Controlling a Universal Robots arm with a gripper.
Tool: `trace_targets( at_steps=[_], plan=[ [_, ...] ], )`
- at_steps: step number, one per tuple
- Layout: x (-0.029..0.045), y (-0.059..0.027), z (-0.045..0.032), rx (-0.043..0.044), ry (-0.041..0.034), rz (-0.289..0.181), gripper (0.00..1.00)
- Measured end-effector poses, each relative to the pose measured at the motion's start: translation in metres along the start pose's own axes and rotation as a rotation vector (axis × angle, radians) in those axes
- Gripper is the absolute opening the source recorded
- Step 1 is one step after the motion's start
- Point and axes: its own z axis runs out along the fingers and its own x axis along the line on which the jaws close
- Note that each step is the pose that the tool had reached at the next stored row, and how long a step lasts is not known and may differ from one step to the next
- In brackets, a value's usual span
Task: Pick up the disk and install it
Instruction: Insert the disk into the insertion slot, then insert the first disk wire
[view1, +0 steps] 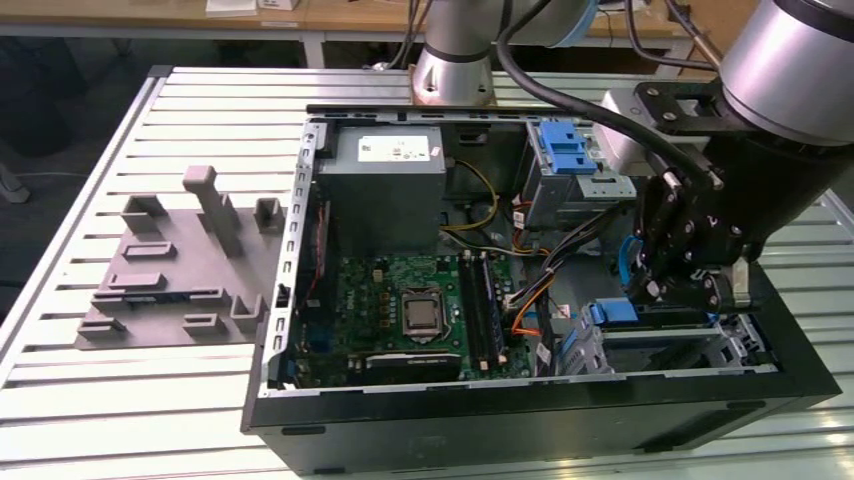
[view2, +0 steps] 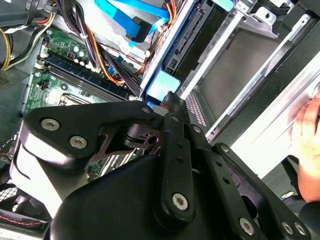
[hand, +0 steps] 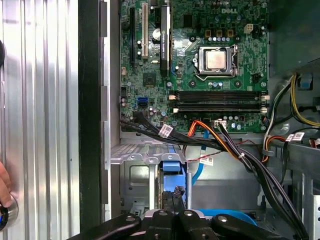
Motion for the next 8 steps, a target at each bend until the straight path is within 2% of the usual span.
trace_targets(
  at_steps=[8],
  plan=[
    [-0.0006, -0.0052, 0.0008, 0.0, -0.0002, 0.0, 0.11]
  ],
)
